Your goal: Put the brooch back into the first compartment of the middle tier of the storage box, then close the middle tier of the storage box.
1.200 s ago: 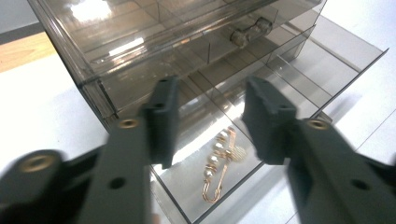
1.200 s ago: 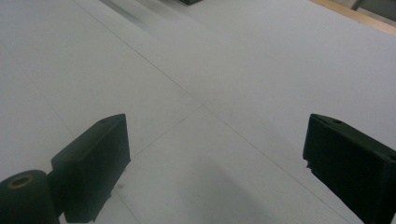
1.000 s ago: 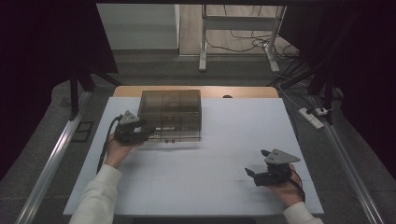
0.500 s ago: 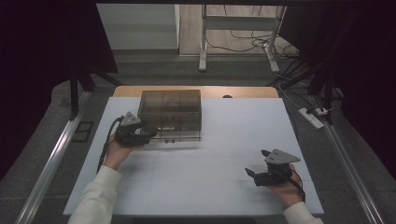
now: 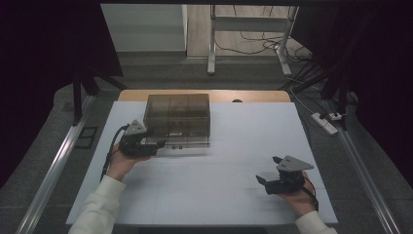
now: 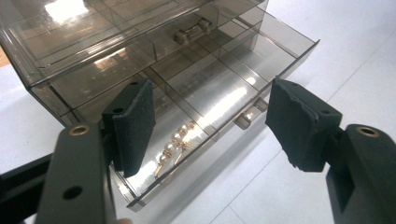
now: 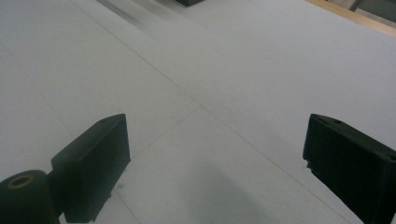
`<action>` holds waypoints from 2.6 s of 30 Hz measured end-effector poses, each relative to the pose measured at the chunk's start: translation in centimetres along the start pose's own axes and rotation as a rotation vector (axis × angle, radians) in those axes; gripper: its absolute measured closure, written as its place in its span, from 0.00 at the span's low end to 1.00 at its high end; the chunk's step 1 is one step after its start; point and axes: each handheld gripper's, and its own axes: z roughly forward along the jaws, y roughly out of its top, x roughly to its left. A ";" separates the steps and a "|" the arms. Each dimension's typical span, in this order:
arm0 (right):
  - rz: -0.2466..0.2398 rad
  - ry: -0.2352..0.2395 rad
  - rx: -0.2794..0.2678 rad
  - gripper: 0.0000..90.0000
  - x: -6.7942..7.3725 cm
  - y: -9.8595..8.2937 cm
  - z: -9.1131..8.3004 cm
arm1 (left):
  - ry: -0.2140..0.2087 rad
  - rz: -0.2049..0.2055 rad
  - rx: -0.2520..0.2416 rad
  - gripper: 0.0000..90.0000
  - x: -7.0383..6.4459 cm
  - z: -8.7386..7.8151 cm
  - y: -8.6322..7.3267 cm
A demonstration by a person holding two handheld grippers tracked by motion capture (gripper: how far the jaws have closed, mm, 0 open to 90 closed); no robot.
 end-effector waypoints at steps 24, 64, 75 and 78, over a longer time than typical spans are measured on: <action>-0.001 0.002 0.000 0.08 0.0 0.0 0.0 | -0.031 0.026 0.014 0.34 -1.3 -0.5 -0.7; -0.004 0.001 0.006 0.08 0.1 0.0 0.1 | -0.053 0.068 0.070 0.37 -3.6 0.3 -2.0; -0.005 -0.002 0.003 0.08 0.1 0.0 0.1 | -0.019 0.078 0.088 0.75 -3.8 1.1 -2.7; -0.006 -0.002 0.003 0.08 0.1 0.0 0.1 | -0.009 0.075 0.099 0.93 -3.6 1.3 -2.9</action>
